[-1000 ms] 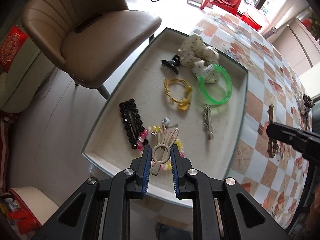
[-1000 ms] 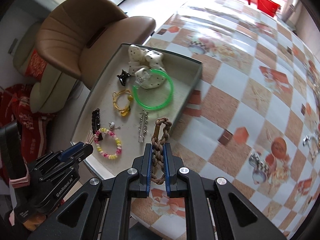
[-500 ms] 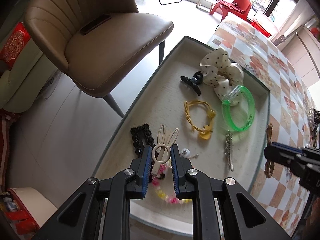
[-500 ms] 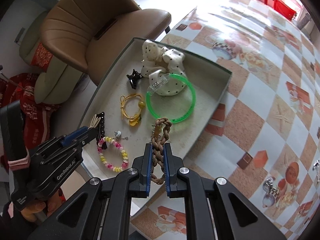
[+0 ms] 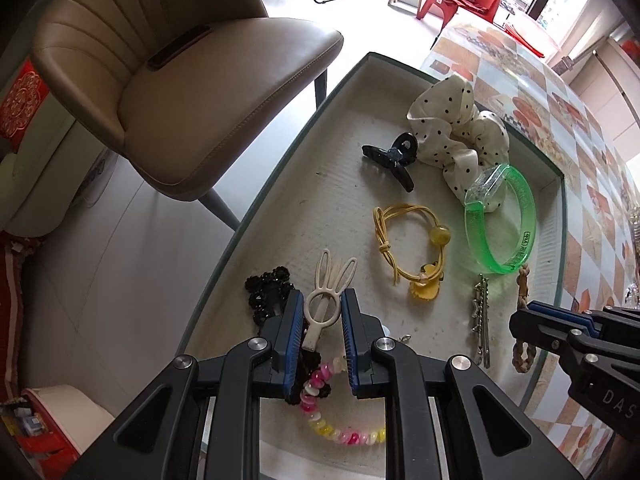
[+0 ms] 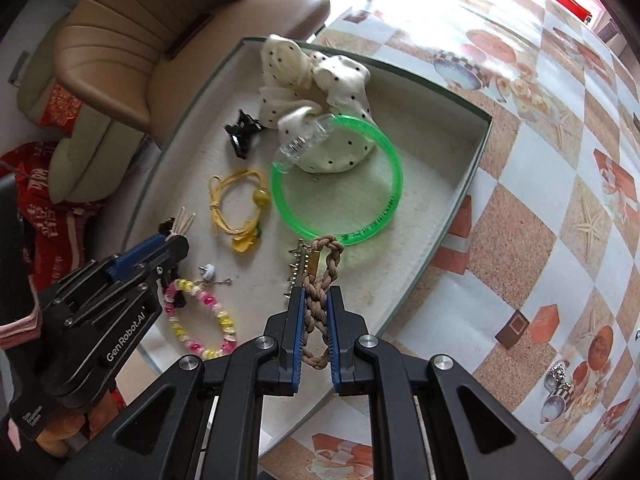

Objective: Organize jewelry
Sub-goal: 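Open the right tool to drop the braided bracelet while the left tool releases the bunny clip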

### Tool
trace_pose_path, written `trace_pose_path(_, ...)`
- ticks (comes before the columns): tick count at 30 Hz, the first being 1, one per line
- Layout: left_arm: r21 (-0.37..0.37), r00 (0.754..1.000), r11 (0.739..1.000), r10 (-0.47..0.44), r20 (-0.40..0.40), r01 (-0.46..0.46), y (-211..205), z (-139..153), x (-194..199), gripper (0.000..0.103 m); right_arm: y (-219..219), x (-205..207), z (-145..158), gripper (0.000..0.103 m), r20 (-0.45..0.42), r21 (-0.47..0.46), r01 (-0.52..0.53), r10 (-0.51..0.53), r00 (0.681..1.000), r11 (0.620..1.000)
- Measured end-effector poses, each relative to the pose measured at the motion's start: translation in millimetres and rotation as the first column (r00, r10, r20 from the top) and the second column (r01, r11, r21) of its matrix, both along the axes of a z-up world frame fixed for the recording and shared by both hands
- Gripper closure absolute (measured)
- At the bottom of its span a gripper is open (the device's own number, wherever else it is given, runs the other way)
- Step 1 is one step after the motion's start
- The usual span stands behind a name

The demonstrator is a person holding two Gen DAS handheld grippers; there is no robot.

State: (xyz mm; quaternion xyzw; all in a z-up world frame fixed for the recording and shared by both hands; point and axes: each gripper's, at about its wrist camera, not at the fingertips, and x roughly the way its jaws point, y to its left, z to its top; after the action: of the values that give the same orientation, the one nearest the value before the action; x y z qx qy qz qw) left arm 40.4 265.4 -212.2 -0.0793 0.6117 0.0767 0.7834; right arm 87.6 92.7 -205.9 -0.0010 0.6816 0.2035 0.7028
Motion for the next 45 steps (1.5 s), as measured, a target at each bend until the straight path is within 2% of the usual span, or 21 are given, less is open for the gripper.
trace_pose_path(12,0.018,1.000,0.999,-0.028,-0.001,0.028,-6,-4,7,0.081,8,5,-22,0.091,-0.036,-0.038,0.017,-0.019,0.999,0.999)
trace_pose_path(24,0.041,0.999,0.998,-0.046,-0.022,0.047,-13,-8,7,0.081,8,2,-27,0.088,-0.034,-0.034,0.011,-0.012,0.999,0.999)
trace_pose_path(30,0.042,0.999,0.998,-0.036,-0.034,0.038,-10,-5,5,0.081,10,6,-16,0.071,-0.025,-0.011,0.014,-0.014,1.000,1.000)
trace_pose_path(35,0.045,0.999,0.998,-0.039,-0.031,0.040,-13,1,1,0.081,9,5,4,0.049,0.024,-0.009,0.015,-0.015,1.000,1.000)
trace_pose_path(45,0.052,0.998,0.997,-0.057,-0.031,0.059,-22,17,-8,0.080,-25,-4,36,0.045,0.069,-0.046,0.099,-0.096,0.993,0.994)
